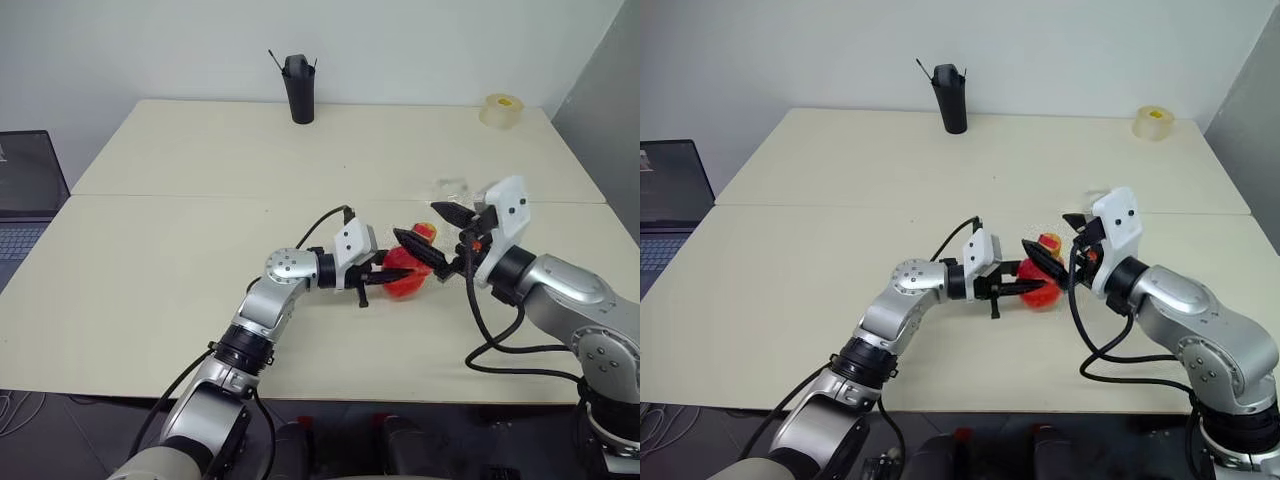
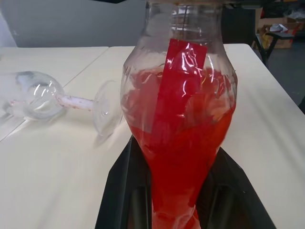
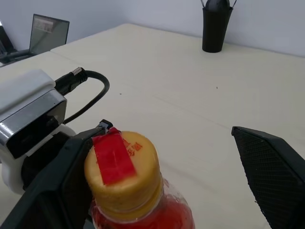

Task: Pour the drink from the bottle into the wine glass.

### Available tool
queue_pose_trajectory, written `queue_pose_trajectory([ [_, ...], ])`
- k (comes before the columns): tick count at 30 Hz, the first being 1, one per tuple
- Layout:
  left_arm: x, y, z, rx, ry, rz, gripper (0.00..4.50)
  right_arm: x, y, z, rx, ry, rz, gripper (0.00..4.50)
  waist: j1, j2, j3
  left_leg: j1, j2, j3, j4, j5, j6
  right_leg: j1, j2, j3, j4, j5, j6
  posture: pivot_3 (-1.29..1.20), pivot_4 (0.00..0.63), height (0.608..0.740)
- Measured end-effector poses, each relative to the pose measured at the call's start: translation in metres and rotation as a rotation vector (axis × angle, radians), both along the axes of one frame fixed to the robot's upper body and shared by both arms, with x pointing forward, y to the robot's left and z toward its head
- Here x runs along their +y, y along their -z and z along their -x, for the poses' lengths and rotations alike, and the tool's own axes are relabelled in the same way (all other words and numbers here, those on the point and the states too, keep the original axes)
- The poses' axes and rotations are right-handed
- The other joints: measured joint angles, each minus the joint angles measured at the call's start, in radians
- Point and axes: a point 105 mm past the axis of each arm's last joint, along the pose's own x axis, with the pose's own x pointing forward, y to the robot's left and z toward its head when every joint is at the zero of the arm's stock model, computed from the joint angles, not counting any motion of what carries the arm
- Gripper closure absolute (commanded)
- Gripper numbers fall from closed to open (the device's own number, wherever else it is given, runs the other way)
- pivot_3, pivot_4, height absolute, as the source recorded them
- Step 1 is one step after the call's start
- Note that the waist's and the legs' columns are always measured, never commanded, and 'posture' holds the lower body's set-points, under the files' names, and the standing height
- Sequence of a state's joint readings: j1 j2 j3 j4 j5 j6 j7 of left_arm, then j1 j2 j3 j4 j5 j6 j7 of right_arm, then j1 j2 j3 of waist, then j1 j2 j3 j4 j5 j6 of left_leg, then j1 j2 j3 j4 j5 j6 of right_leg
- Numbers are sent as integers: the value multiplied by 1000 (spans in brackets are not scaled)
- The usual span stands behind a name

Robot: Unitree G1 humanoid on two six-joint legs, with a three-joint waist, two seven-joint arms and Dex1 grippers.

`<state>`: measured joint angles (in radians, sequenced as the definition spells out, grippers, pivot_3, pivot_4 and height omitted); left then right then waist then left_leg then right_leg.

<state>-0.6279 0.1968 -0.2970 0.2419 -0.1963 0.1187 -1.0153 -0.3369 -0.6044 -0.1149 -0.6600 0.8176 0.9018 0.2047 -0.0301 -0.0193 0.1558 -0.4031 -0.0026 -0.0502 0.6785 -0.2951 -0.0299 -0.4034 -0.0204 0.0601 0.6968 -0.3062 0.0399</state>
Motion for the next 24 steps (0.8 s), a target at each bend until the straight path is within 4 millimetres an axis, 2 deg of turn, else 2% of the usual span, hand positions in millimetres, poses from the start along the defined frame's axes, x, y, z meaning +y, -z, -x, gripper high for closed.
queue_pose_trajectory([
  [7, -1, 0, 1, 1, 5, -2, 3761, -7, 0, 8, 12, -9, -33, 0, -1, 0, 0, 0, 0, 0, 0, 0, 0, 0, 0, 0, 0, 0, 0, 0, 150, 740],
  [10, -1, 0, 1, 1, 5, -2, 3761, -4, 0, 12, 14, -32, -38, 881, -1, 0, 0, 0, 0, 0, 0, 0, 0, 0, 0, 0, 0, 0, 0, 0, 150, 740],
  [15, 0, 1, 0, 0, 1, -5, 3761, 3, -1, 16, 10, -70, -40, 2635, 0, 0, 0, 0, 0, 0, 0, 0, 0, 0, 0, 0, 0, 0, 0, 0, 150, 740],
  [16, 0, 1, 0, -1, 0, -5, 3761, 3, -1, 17, 9, -72, -39, 2635, 0, 0, 0, 0, 0, 0, 0, 0, 0, 0, 0, 0, 0, 0, 0, 0, 150, 740],
  [17, 0, 1, 0, -1, 1, -6, 3761, 4, -2, 18, 8, -77, -39, 3010, -1, 0, 0, 0, 0, 0, 0, 0, 0, 0, 0, 0, 0, 0, 0, 0, 150, 740],
  [19, 0, 1, 0, -2, 0, -8, 3761, 4, -1, 18, 10, -78, -39, 3226, -1, 0, 0, 0, 0, 0, 0, 0, 0, 0, 0, 0, 0, 0, 0, 0, 150, 740],
  [24, 0, 1, 0, -7, 0, -9, 3761, 4, -1, 18, 10, -82, -40, 3228, -1, 0, 0, 0, 0, 0, 0, 0, 0, 0, 0, 0, 0, 0, 0, 0, 150, 740],
])
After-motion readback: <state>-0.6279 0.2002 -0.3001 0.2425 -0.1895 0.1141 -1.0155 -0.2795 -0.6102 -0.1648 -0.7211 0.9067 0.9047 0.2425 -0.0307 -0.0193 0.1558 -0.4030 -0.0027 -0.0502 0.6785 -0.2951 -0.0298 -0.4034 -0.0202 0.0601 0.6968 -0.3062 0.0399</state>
